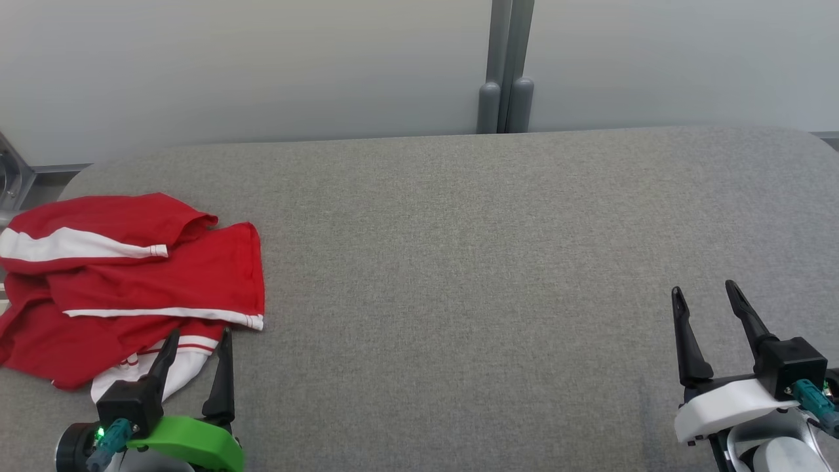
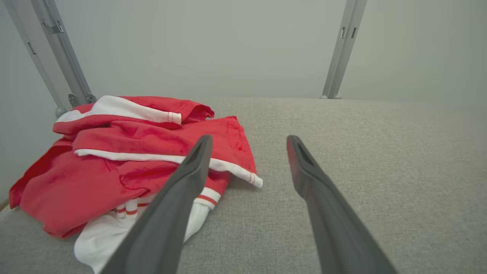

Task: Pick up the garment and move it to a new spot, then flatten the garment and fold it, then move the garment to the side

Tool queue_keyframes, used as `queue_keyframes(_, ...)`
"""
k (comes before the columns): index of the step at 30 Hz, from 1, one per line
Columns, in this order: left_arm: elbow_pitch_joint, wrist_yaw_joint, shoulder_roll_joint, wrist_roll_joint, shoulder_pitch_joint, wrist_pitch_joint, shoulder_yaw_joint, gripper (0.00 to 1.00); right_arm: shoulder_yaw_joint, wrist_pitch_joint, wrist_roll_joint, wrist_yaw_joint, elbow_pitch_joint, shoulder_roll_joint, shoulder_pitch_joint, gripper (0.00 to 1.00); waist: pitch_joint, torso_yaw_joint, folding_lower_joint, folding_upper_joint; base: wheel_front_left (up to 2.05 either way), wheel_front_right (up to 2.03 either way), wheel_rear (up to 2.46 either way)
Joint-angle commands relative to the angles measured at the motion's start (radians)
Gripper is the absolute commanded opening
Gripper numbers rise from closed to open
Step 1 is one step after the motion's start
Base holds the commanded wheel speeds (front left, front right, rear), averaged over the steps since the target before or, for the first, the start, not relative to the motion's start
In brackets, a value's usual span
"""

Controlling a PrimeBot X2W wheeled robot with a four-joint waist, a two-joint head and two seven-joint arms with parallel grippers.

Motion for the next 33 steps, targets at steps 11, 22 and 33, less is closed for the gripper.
queue_keyframes(11,0.007,-0.003,0.017,0.083,-0.005,-0.027,-0.011,1.0,-0.003,-0.029,-0.095,0.0,0.008,-0.004,0.015,1.0,0.003,0.003,0.0,0.0,0.0,0.0,0.0)
queue_keyframes(22,0.031,-0.003,0.01,0.074,-0.002,-0.033,-0.007,1.0,-0.005,-0.035,-0.122,0.0,0.017,-0.002,0.022,1.0,0.003,0.002,0.0,0.0,0.0,0.0,0.0)
queue_keyframes(33,0.054,-0.003,0.01,0.051,-0.014,-0.033,-0.014,1.0,-0.004,-0.035,-0.116,0.0,0.02,-0.001,0.023,1.0,0.005,0.007,0.0,0.0,0.0,0.0,0.0)
